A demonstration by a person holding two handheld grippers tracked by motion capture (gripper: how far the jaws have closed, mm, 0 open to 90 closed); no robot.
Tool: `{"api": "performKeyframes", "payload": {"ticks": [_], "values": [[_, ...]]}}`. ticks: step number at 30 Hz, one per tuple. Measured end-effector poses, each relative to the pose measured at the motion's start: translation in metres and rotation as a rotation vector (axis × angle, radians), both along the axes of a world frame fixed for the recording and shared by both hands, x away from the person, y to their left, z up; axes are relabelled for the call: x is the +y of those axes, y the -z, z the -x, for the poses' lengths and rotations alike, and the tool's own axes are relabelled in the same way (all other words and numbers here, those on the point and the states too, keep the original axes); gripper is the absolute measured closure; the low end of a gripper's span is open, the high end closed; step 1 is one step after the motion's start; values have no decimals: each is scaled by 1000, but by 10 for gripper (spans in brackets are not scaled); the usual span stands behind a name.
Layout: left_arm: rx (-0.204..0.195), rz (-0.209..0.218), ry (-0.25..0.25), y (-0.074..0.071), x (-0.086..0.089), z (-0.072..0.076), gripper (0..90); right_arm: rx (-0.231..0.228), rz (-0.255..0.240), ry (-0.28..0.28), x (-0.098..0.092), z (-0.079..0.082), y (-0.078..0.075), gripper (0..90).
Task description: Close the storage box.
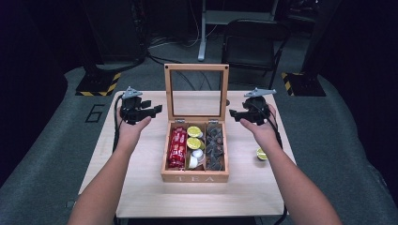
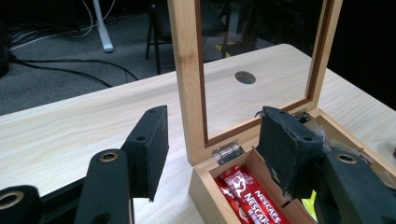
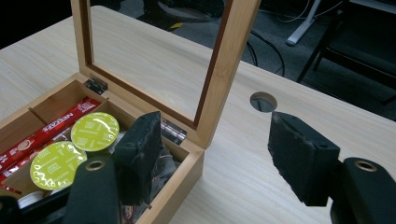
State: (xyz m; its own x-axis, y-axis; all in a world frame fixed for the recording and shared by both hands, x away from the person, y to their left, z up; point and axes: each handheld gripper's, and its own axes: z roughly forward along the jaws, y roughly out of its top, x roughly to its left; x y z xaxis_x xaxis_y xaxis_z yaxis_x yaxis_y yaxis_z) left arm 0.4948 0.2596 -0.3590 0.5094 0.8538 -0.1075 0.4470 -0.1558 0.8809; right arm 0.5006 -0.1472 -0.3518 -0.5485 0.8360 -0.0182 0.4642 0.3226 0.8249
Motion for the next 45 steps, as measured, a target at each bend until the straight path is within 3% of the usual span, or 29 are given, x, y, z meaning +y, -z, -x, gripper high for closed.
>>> {"api": "performKeyframes", "payload": {"ticks": [16, 24, 32, 45], "values": [[-4, 3, 16, -2, -4, 1, 427, 14, 14, -22, 28, -23, 3, 348], [-4, 2, 15, -3, -5, 1, 426, 20, 19, -26, 32, -30, 6, 345], [2, -5, 25, -2, -5, 0, 426, 52, 18, 11, 31, -41, 15, 344], [-1, -7, 18, -3, 0, 3, 426, 55, 30, 35, 42, -53, 25, 355]]}}
